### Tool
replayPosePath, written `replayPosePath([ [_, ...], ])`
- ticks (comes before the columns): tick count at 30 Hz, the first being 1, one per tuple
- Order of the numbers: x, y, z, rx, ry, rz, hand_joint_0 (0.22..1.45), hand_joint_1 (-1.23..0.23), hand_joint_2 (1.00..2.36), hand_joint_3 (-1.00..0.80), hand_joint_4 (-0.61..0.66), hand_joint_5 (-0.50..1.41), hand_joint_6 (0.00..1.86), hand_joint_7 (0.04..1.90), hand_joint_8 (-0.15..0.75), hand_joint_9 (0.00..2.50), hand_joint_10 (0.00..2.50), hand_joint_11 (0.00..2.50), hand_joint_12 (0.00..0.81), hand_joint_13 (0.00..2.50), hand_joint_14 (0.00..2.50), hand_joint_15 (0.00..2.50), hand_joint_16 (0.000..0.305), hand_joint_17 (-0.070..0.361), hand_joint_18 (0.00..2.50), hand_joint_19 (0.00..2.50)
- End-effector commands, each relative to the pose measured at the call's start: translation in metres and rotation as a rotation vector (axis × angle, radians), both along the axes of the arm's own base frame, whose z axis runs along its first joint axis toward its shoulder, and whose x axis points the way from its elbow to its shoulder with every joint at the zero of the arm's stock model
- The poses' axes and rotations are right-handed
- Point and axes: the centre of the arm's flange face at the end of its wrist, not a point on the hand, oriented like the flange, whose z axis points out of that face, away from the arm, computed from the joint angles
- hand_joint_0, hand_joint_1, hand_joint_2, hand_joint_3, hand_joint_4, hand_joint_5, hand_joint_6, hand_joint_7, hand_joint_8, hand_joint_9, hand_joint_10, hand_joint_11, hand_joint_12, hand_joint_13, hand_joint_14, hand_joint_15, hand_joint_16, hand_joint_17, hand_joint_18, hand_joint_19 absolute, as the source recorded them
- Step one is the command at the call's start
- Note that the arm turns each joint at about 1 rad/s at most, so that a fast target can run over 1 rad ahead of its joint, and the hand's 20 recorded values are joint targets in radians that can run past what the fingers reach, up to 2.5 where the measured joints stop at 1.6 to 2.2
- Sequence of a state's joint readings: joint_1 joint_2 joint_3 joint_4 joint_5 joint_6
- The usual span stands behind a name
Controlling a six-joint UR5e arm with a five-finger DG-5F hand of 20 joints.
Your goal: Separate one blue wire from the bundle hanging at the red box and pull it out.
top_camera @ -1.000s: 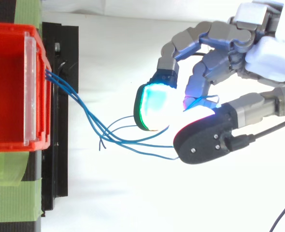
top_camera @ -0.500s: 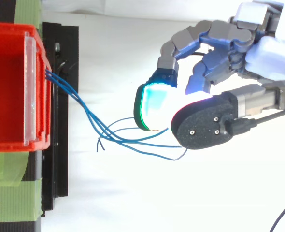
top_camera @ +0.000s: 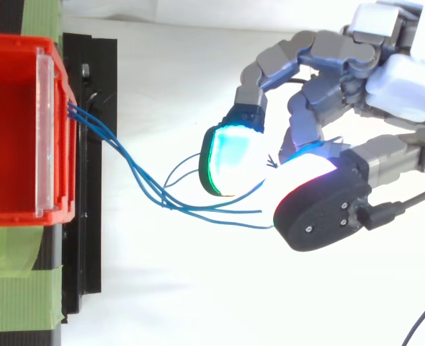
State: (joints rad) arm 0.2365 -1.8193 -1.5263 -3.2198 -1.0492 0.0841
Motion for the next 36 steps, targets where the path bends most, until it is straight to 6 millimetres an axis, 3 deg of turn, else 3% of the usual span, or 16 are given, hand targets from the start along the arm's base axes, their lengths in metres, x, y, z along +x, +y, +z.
replayPosePath([
  [1,0.0000,-0.0001,0.0000,0.000,0.000,0.000,0.32,-0.94,1.00,-0.50,0.20,-0.18,0.95,0.81,0.415,0.77,1.30,1.21,0.517,0.65,1.44,1.08,0.068,0.152,0.93,0.69],
  [14,0.0001,0.0007,0.0000,0.000,0.000,0.001,0.45,-1.06,1.00,-0.50,0.22,-0.23,0.95,0.83,0.341,0.72,0.98,1.42,0.430,0.65,1.01,1.39,0.057,0.129,0.84,0.67],
  [19,0.0002,-0.0001,0.0001,0.001,-0.002,0.000,0.53,-1.03,1.00,-0.50,0.21,-0.23,0.95,0.87,0.312,0.73,0.81,1.53,0.392,0.66,0.83,1.51,0.053,0.119,0.81,0.69],
  [36,0.0000,-0.0001,0.0000,0.002,0.000,-0.001,0.63,-1.02,1.00,-0.50,0.21,-0.24,0.95,0.86,0.295,0.72,0.75,1.56,0.379,0.68,0.73,1.56,0.051,0.114,0.81,0.67],
])
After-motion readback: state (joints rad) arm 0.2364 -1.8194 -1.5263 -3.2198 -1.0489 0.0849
